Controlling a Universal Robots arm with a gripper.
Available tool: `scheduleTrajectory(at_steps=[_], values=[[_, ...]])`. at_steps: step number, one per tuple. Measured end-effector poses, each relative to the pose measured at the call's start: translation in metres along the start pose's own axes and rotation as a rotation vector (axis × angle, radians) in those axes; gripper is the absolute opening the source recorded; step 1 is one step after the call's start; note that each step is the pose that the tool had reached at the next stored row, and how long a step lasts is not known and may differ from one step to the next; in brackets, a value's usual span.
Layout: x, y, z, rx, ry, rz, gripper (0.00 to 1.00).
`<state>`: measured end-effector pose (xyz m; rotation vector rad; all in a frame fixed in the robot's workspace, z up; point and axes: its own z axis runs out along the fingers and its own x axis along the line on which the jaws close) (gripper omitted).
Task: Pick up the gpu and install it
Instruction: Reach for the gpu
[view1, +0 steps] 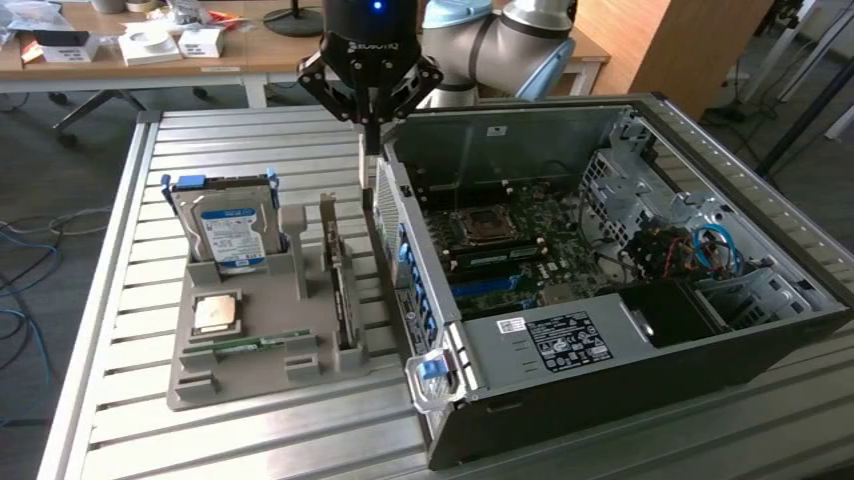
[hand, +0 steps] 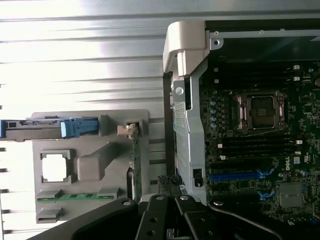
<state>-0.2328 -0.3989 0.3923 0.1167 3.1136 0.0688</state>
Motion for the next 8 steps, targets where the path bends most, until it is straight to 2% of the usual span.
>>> scheduleTrajectory(at_steps=[8], values=[[0.014,-0.0011,-0.0002,0.0,0.0,0.0,0.11]])
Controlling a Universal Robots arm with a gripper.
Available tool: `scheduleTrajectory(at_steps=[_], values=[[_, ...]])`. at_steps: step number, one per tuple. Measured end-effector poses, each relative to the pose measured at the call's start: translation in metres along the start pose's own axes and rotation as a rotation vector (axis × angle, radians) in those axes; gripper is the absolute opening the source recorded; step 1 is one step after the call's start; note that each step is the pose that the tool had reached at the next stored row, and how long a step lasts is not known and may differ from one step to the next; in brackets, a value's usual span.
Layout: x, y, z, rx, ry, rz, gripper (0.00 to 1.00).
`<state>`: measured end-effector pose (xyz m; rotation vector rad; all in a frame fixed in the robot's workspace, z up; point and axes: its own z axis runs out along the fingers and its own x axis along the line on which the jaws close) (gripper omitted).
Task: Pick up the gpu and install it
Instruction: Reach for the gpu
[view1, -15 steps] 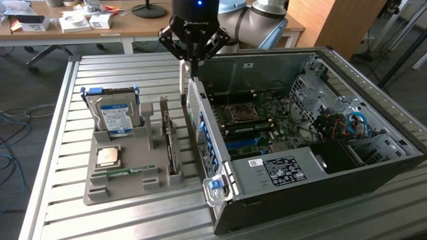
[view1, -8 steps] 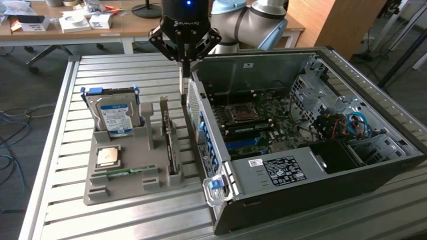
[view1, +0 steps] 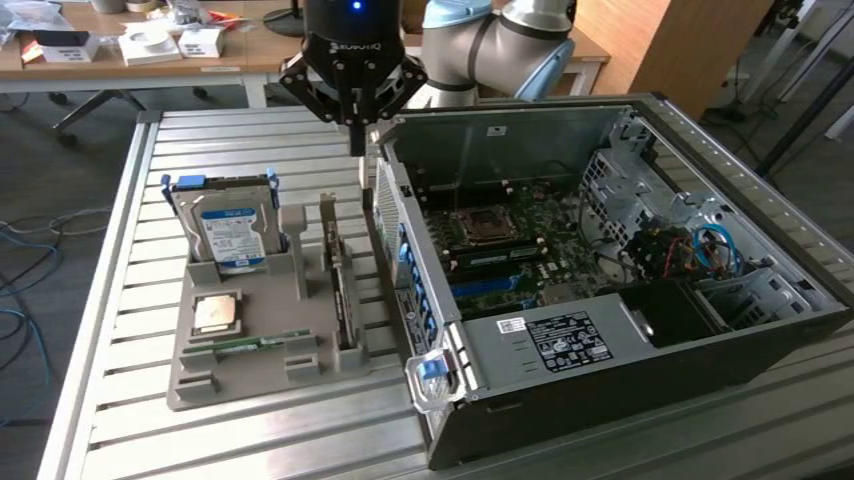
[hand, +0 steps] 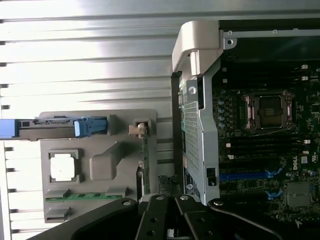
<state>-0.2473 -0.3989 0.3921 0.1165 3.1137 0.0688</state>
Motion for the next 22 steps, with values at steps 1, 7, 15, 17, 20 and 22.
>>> scheduleTrajectory(at_steps=[1,7,15,17,20,22], values=[[0.002,-0.0001,0.0,0.0,0.0,0.0,0.11],[0.011,-0.0008,0.0,-0.0001,-0.0001,0.0,0.11],[0.021,-0.0016,0.0,0.0,-0.0001,0.0,0.11],[0.021,-0.0016,0.0,-0.0001,0.0,0.0,0.11],[0.022,-0.0016,0.0,-0.0001,0.0,0.0,0.11],[0.022,-0.0016,0.0,0.0,0.0,0.0,0.11]])
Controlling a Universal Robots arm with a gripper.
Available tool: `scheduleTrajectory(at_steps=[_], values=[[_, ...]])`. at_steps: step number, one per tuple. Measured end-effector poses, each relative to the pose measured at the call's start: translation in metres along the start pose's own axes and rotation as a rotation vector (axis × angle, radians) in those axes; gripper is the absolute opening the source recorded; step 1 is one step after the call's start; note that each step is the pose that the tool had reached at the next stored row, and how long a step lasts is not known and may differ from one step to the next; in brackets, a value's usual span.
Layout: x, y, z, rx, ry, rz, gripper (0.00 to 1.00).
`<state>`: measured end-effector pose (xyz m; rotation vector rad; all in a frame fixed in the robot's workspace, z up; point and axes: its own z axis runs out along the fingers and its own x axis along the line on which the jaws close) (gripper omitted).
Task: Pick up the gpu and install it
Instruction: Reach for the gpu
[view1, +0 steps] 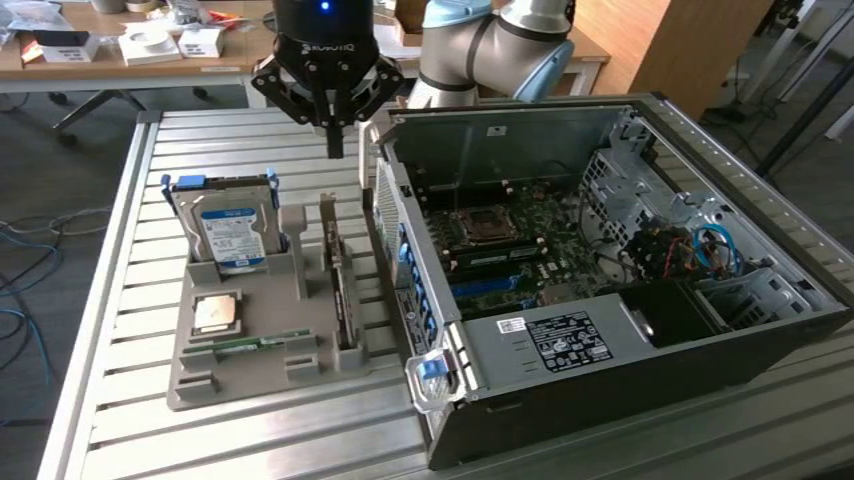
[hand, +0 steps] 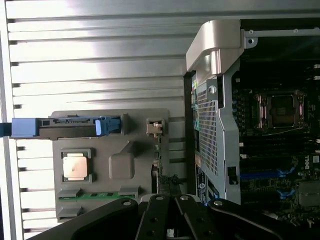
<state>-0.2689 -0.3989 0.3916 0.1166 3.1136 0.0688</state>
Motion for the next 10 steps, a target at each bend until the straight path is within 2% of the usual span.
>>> scheduleTrajectory(at_steps=[4,10], values=[[0.0,-0.0019,-0.0001,0.0,0.0,0.0,0.11],[0.001,-0.0172,-0.0008,0.0,0.0,0.0,0.11]])
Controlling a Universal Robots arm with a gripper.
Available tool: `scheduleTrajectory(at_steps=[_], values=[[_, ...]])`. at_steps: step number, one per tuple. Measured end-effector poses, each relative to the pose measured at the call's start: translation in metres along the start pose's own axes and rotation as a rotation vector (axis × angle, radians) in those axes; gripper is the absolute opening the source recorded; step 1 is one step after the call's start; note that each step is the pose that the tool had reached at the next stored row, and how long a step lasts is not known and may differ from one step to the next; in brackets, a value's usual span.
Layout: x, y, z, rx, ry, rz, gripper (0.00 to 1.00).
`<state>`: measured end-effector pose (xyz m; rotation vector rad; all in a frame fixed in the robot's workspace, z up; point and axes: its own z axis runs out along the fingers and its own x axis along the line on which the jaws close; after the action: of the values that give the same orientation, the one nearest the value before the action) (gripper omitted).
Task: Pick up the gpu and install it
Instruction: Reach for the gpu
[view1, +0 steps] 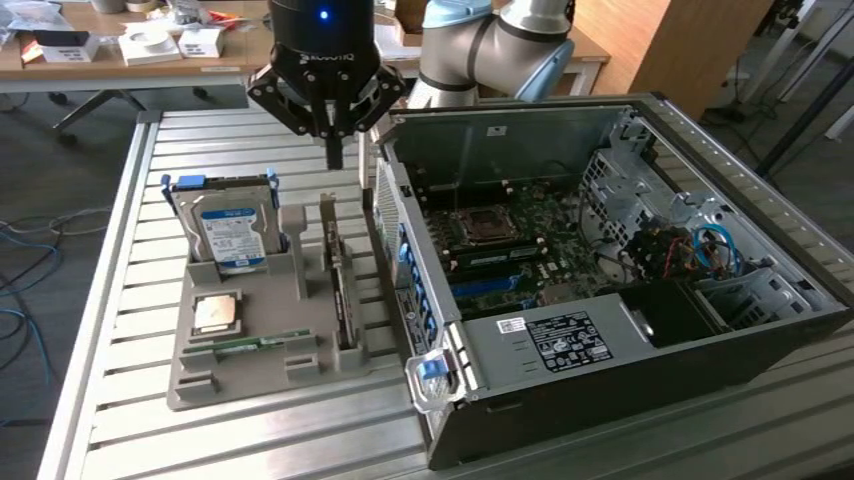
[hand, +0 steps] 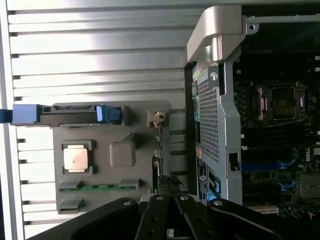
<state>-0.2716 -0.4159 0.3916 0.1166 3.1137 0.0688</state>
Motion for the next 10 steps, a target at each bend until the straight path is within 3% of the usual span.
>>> scheduleTrajectory(at_steps=[10], values=[[0.002,-0.0239,-0.0012,0.0,0.0,0.0,0.11]])
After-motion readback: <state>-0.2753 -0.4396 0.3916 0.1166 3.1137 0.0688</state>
